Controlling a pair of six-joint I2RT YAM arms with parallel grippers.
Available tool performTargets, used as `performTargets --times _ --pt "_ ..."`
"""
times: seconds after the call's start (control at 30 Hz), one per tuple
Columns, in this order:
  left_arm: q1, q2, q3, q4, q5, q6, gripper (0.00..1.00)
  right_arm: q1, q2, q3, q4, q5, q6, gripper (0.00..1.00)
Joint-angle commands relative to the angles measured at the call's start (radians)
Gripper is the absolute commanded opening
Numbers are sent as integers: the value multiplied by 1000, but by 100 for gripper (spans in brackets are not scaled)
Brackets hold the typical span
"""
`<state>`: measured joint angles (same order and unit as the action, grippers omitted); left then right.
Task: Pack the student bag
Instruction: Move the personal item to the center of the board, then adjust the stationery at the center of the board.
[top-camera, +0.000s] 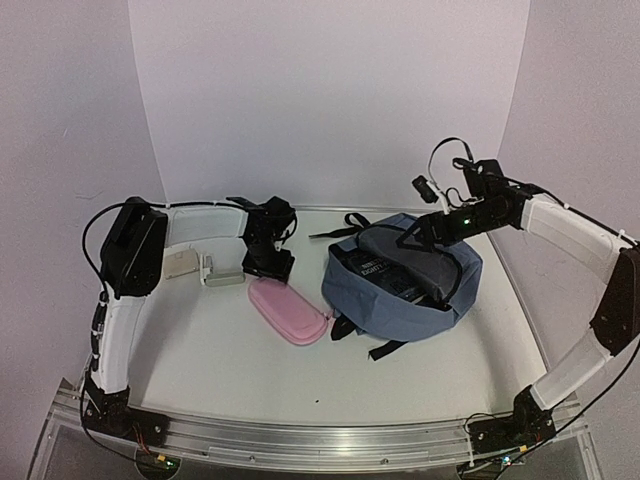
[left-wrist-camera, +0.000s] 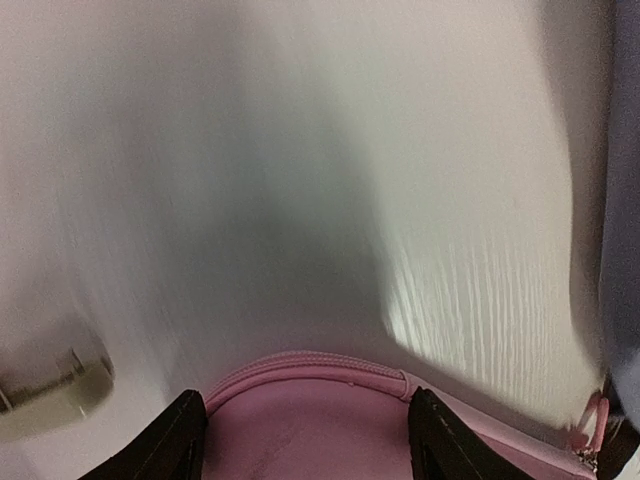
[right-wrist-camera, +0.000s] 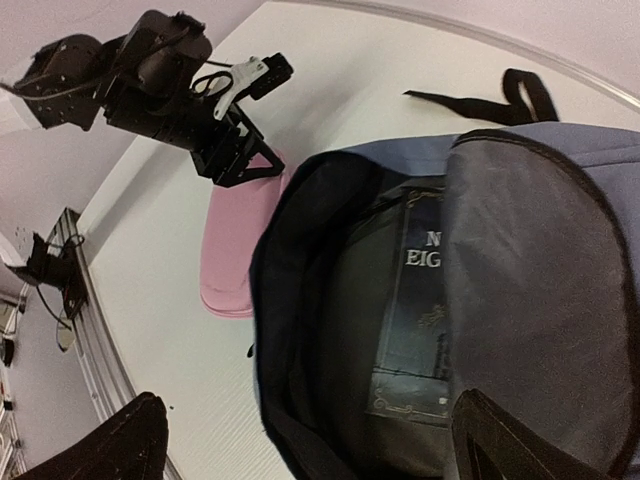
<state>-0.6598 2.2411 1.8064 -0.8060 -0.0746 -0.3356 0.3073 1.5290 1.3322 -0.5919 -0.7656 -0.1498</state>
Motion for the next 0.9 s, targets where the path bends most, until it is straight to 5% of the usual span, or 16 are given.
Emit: performTargets --times 0.0,0.27,0.53,0.73,0.87 --pt "-23 -134 -221 -90 35 -42 69 129 -60 -37 15 22 -26 98" --pt "-51 -442 -414 178 176 -376 91 322 -25 -89 155 40 74 95" --pt "-175 -851 -925 430 37 -910 100 514 129 -29 283 126 128 93" --pt "-268 -937 -1091 467 -60 -1117 95 584 320 58 344 330 215 56" --pt "-302 -928 -1180 630 -95 -1175 90 586 423 100 348 408 210 47"
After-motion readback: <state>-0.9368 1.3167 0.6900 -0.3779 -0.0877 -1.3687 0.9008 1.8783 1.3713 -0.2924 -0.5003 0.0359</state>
